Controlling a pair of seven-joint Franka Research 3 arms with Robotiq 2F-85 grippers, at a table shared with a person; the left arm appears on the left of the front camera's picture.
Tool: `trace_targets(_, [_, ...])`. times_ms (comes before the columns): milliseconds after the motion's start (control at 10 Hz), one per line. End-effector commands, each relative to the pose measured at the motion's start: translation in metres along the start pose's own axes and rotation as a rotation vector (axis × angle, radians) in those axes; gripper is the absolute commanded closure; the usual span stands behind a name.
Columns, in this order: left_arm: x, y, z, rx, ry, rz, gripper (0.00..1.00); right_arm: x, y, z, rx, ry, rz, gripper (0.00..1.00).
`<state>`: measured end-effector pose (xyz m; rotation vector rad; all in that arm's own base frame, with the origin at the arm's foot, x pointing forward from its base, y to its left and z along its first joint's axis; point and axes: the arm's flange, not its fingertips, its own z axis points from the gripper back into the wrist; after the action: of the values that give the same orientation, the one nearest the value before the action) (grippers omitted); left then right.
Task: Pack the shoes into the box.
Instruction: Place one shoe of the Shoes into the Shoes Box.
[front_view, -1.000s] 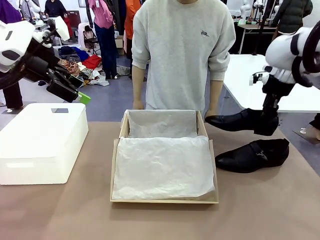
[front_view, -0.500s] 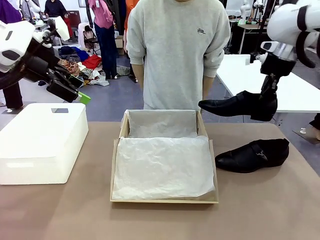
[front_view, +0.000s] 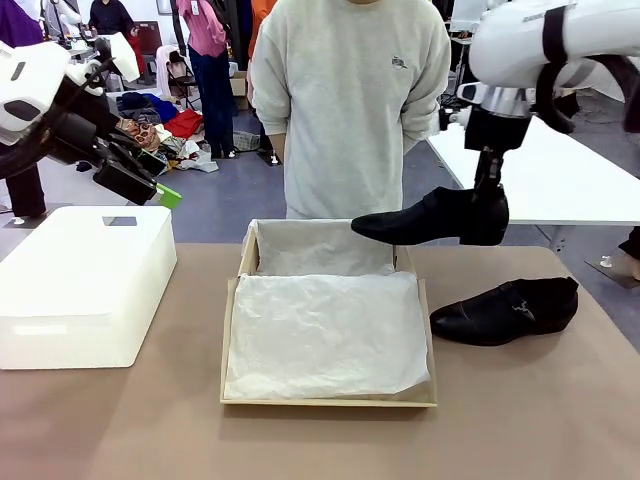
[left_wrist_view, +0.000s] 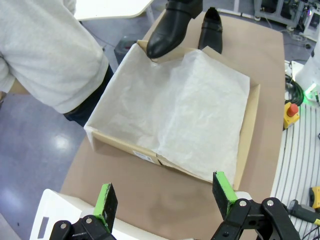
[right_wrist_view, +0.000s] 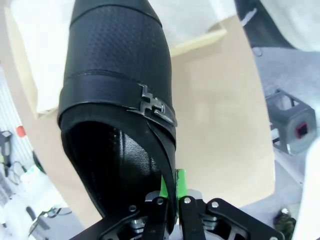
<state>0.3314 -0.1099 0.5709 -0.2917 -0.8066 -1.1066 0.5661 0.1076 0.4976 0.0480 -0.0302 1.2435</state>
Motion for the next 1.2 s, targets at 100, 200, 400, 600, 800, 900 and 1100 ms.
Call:
trace_targets(100, [0.0,0.0,0.001,-0.007,-0.007,-0.001,0.0,0.014,0.006,0.007,-0.014,0.035,0.005,1.0])
trace_targets(200, [0.0,0.0,0.001,-0.007,-0.007,-0.001,0.0,0.004,0.004,0.007,-0.017,0.013,0.018,1.0])
trace_targets(400, [0.0,0.0,0.001,-0.007,-0.007,-0.001,0.0,0.016,0.009,-0.002,0.001,0.013,0.03,1.0])
trace_targets(600, [0.0,0.0,0.001,-0.007,-0.007,-0.001,0.0,0.016,0.009,-0.002,0.001,0.013,0.03,1.0])
trace_targets(800, [0.0,0.0,0.001,-0.007,-0.007,-0.001,0.0,0.016,0.009,-0.002,0.001,0.013,0.03,1.0])
trace_targets(900, [0.0,0.0,0.001,-0.007,-0.007,-0.001,0.0,0.016,0.009,-0.002,0.001,0.013,0.03,1.0])
trace_targets(1100, [0.0,0.0,0.001,-0.007,-0.007,-0.001,0.0,0.015,0.007,-0.007,0.008,0.016,0.028,1.0])
